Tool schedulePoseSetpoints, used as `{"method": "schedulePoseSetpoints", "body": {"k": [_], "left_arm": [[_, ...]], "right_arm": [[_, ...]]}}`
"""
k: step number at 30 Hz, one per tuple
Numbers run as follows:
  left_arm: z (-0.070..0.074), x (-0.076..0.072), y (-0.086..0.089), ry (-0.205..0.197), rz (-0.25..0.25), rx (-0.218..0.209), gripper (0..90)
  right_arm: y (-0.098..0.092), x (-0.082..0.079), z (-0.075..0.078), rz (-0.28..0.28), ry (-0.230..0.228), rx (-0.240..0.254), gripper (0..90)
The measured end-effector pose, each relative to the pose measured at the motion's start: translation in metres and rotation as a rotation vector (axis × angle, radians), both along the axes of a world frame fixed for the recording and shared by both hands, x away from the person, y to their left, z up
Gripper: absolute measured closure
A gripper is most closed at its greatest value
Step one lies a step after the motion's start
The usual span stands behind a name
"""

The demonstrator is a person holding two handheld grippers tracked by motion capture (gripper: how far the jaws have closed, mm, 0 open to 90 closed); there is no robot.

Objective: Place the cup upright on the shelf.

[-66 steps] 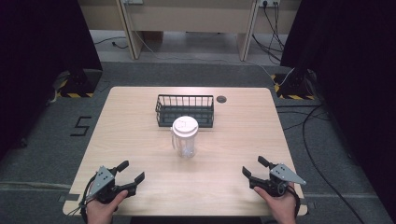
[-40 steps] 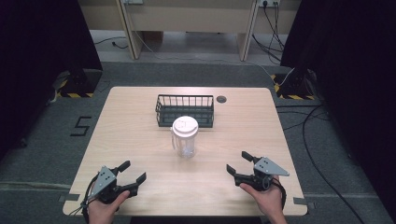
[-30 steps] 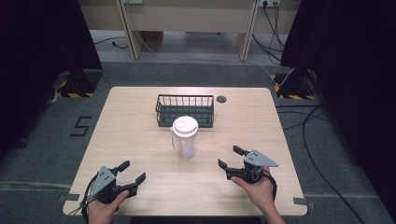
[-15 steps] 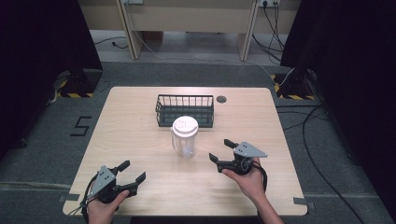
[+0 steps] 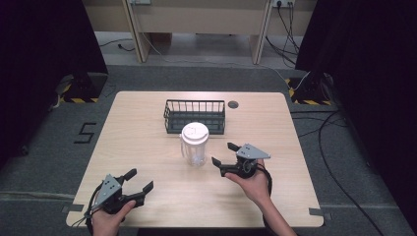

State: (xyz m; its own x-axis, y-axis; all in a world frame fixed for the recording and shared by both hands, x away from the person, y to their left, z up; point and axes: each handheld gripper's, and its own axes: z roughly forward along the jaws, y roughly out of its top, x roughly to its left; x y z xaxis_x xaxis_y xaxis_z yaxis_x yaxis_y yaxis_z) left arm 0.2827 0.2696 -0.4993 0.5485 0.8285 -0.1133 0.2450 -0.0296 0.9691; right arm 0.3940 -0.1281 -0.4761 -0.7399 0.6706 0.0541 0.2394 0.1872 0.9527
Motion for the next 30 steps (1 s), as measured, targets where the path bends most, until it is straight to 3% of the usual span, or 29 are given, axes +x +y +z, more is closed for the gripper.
{"method": "schedulePoseSetpoints", "body": {"k": [30], "left_arm": [[0.002,-0.001,0.001,-0.008,-0.005,-0.005,18.6]], "right_arm": [[0.049,0.020,0.005,0.035,-0.010,0.016,15.5]]}}
